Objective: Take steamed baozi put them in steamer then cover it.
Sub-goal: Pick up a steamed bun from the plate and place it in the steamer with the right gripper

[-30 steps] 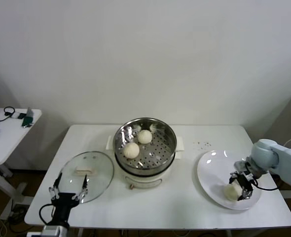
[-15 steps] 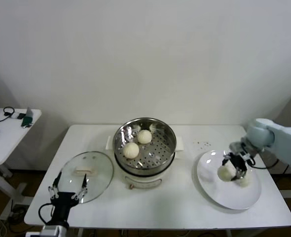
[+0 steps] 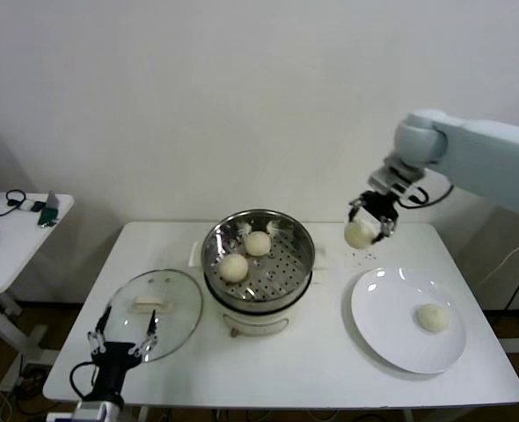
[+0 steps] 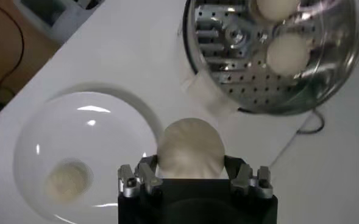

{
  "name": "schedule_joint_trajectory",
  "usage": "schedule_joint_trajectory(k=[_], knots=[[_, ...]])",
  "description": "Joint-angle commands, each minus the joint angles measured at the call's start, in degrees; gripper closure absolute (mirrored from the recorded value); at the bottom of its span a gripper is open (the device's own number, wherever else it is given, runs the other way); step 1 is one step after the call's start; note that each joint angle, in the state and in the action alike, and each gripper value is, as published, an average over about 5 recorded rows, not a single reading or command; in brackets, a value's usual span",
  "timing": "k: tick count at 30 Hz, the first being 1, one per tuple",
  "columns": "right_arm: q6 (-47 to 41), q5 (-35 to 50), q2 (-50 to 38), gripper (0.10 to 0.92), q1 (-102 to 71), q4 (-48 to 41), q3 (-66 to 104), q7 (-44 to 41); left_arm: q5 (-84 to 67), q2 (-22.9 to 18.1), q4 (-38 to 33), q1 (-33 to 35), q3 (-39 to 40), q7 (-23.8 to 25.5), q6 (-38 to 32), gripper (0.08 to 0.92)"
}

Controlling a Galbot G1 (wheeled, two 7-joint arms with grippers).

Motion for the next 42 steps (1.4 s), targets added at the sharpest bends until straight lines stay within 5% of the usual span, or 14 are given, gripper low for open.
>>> schedule_joint_trajectory(k=[1,12,42], knots=[[8.7,-4.9,19.4,0.309,0.6,-2.0,4.2,-2.0,-0.3,0.2,0.2,0.4,-0.2,0.0,-0.2,0.177],[13.0,-11.6,30.3,0.304,-11.8,-7.1,7.4,-2.1,-1.6,0.5,0.5,0.8,-1.2,0.0,-0.3,0.177],[12.3,-13.0,26.6,0.304,-14.5,-2.5,2.7,-4.2,-2.4,0.3,2.3,1.4,-1.1,0.0,-1.2,0.177]])
